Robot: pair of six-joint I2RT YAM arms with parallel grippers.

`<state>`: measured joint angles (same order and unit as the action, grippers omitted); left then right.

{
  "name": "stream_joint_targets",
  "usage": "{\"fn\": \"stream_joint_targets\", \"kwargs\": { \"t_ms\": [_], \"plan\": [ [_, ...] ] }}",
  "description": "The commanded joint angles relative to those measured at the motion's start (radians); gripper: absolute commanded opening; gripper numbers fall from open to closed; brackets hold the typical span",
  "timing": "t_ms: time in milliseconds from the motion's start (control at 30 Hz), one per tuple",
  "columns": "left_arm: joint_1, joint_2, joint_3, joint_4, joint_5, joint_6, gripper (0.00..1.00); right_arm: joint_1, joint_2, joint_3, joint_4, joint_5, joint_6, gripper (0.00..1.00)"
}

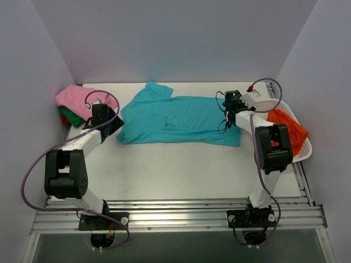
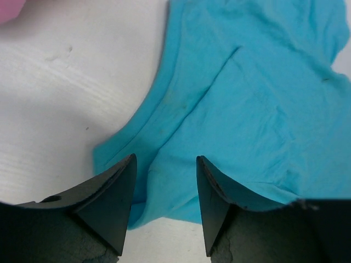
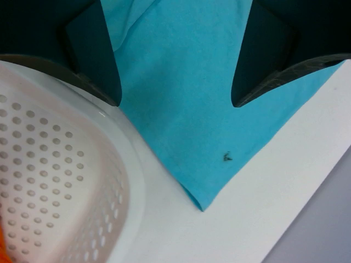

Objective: Fold and stack the t-shirts
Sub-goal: Fold the tshirt

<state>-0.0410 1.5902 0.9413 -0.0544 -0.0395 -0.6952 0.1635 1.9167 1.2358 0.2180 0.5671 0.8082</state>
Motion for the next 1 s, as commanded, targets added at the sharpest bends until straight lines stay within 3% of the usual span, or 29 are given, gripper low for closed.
{"fn": "stream_joint_targets", "kwargs": {
  "t_ms": [0, 67, 100, 167, 300, 400, 500, 533, 633, 667, 733, 833, 967],
  "plan": [
    [0.004, 0.036, 0.157, 0.103, 0.076, 0.022, 0.57, 0.004, -0.091, 0.063, -0.023, -0.073, -0.069, 0.78],
    [0.004, 0.100, 0.215, 0.207, 0.155, 0.060, 0.62, 0.005, -0.097, 0.085, -0.035, -0.126, -0.084, 0.84],
    [0.009, 0.137, 0.299, 0.237, 0.182, 0.071, 0.73, 0.004, -0.100, 0.088, -0.037, -0.150, -0.090, 0.88],
    [0.015, 0.284, 0.420, 0.271, 0.283, 0.107, 0.80, 0.005, -0.107, 0.087, -0.035, -0.206, -0.104, 0.90],
    [0.029, 0.651, 0.844, 0.278, 0.492, 0.070, 0.85, 0.025, -0.130, 0.048, -0.002, -0.285, -0.133, 0.92],
    [0.027, 0.881, 1.058, 0.272, 0.581, 0.001, 0.86, 0.039, -0.159, 0.001, 0.033, -0.303, -0.161, 0.93],
    [0.015, 1.107, 1.357, 0.172, 0.595, -0.036, 0.89, 0.048, -0.191, -0.031, 0.053, -0.317, -0.173, 0.93],
    [0.006, 1.166, 1.531, 0.136, 0.587, -0.036, 0.89, 0.056, -0.203, -0.060, 0.070, -0.325, -0.179, 0.93],
    [-0.010, 1.365, 1.784, 0.061, 0.576, -0.072, 0.90, 0.073, -0.257, -0.132, 0.113, -0.325, -0.188, 0.93],
    [-0.022, 1.393, 1.882, 0.056, 0.558, -0.076, 0.95, 0.086, -0.284, -0.147, 0.122, -0.326, -0.190, 0.93],
    [-0.034, 1.398, 1.887, 0.056, 0.479, -0.061, 0.97, 0.097, -0.311, -0.171, 0.138, -0.323, -0.195, 0.93],
    [-0.053, 1.332, 1.765, 0.094, 0.417, -0.024, 0.94, 0.107, -0.352, -0.196, 0.144, -0.323, -0.198, 0.93],
    [-0.083, 1.361, 1.843, 0.004, 0.392, 0.048, 0.94, 0.108, -0.387, -0.213, 0.159, -0.337, -0.195, 0.93]
  ]
}}
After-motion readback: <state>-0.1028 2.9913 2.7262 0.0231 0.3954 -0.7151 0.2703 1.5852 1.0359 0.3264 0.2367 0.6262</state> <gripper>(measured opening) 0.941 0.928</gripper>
